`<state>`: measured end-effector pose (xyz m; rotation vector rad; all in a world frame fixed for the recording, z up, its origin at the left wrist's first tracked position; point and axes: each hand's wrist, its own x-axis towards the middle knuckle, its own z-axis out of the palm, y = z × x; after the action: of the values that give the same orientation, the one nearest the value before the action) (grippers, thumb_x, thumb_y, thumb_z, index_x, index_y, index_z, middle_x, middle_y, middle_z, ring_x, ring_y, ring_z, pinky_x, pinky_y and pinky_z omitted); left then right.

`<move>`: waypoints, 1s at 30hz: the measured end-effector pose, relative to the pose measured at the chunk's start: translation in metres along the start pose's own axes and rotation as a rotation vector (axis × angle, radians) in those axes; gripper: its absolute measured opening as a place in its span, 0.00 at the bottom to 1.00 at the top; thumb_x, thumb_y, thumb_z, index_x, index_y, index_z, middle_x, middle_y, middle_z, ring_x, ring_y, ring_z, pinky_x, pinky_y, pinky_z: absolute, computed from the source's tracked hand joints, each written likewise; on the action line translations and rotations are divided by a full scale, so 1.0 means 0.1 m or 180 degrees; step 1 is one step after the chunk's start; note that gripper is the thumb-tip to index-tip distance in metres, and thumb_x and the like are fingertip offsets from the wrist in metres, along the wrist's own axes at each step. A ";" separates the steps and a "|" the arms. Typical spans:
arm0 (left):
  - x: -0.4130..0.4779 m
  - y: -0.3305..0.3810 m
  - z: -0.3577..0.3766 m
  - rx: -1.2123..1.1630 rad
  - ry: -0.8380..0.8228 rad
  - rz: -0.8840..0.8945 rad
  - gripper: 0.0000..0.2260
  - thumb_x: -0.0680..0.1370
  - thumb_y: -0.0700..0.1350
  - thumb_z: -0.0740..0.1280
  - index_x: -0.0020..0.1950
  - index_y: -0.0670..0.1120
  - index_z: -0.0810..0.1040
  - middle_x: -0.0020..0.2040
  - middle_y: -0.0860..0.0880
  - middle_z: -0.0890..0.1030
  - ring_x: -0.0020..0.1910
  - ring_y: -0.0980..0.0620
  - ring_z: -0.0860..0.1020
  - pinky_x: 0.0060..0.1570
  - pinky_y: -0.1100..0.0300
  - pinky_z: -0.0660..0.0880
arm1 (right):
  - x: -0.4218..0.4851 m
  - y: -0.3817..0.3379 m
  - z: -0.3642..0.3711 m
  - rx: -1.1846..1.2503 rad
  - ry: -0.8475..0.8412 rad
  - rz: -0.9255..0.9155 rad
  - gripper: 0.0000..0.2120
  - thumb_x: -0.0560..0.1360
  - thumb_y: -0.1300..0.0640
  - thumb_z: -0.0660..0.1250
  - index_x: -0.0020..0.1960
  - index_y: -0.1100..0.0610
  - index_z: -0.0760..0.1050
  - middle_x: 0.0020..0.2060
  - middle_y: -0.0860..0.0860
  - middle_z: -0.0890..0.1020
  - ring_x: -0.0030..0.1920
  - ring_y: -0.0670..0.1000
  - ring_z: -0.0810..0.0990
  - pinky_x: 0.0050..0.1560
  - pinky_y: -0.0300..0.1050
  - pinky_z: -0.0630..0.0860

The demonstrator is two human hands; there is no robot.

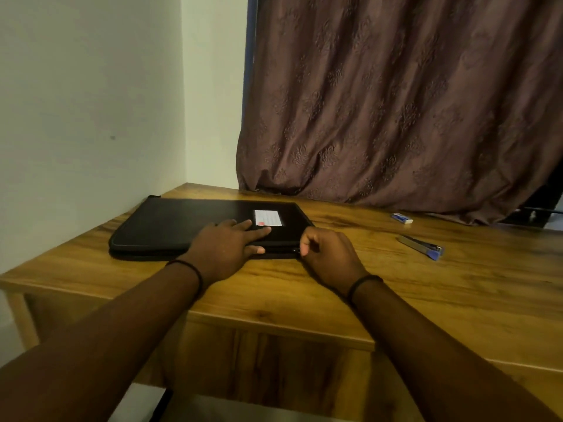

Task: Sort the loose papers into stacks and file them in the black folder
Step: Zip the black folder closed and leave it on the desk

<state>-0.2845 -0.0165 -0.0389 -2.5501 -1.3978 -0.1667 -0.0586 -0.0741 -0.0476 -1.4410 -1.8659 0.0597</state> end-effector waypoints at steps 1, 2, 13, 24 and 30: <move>-0.02 -0.04 0.00 -0.0061 0.0057 0.0063 0.23 0.82 0.62 0.48 0.77 0.65 0.51 0.79 0.50 0.58 0.75 0.46 0.62 0.70 0.47 0.64 | 0.00 0.06 -0.05 -0.0010 0.0098 0.0092 0.11 0.71 0.65 0.64 0.37 0.49 0.73 0.35 0.46 0.80 0.39 0.44 0.77 0.43 0.49 0.78; -0.06 -0.10 -0.01 -0.0157 0.0132 0.0150 0.23 0.81 0.63 0.47 0.77 0.65 0.52 0.78 0.51 0.59 0.75 0.47 0.62 0.70 0.48 0.63 | -0.01 0.11 -0.10 0.0007 0.0201 0.0182 0.11 0.71 0.65 0.64 0.37 0.50 0.73 0.34 0.46 0.79 0.38 0.45 0.77 0.42 0.49 0.77; -0.12 0.04 -0.16 -0.0505 0.0188 0.0416 0.37 0.72 0.73 0.57 0.77 0.65 0.47 0.79 0.50 0.57 0.75 0.48 0.61 0.72 0.48 0.59 | 0.02 -0.06 0.12 0.1441 -0.0357 0.0134 0.14 0.73 0.71 0.67 0.42 0.52 0.72 0.33 0.53 0.77 0.34 0.48 0.75 0.36 0.38 0.74; -0.02 0.18 -0.08 -0.0146 0.0465 0.0915 0.33 0.76 0.68 0.41 0.78 0.57 0.56 0.78 0.53 0.61 0.74 0.52 0.64 0.68 0.54 0.68 | 0.57 0.40 0.23 -0.0523 -0.0094 -0.0294 0.11 0.71 0.64 0.62 0.43 0.49 0.67 0.38 0.50 0.79 0.40 0.54 0.76 0.39 0.50 0.74; 0.02 0.23 -0.13 -0.0003 0.0393 0.1028 0.28 0.81 0.64 0.48 0.79 0.56 0.53 0.79 0.54 0.58 0.75 0.52 0.62 0.67 0.54 0.66 | 1.09 0.70 0.40 -0.0868 0.0159 0.0241 0.05 0.74 0.62 0.61 0.43 0.53 0.69 0.42 0.58 0.80 0.43 0.62 0.77 0.41 0.52 0.74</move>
<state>-0.2636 -0.0303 -0.0293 -2.6711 -0.9272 -0.2625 -0.0336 0.0591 -0.0506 -1.6807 -1.8313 -0.1994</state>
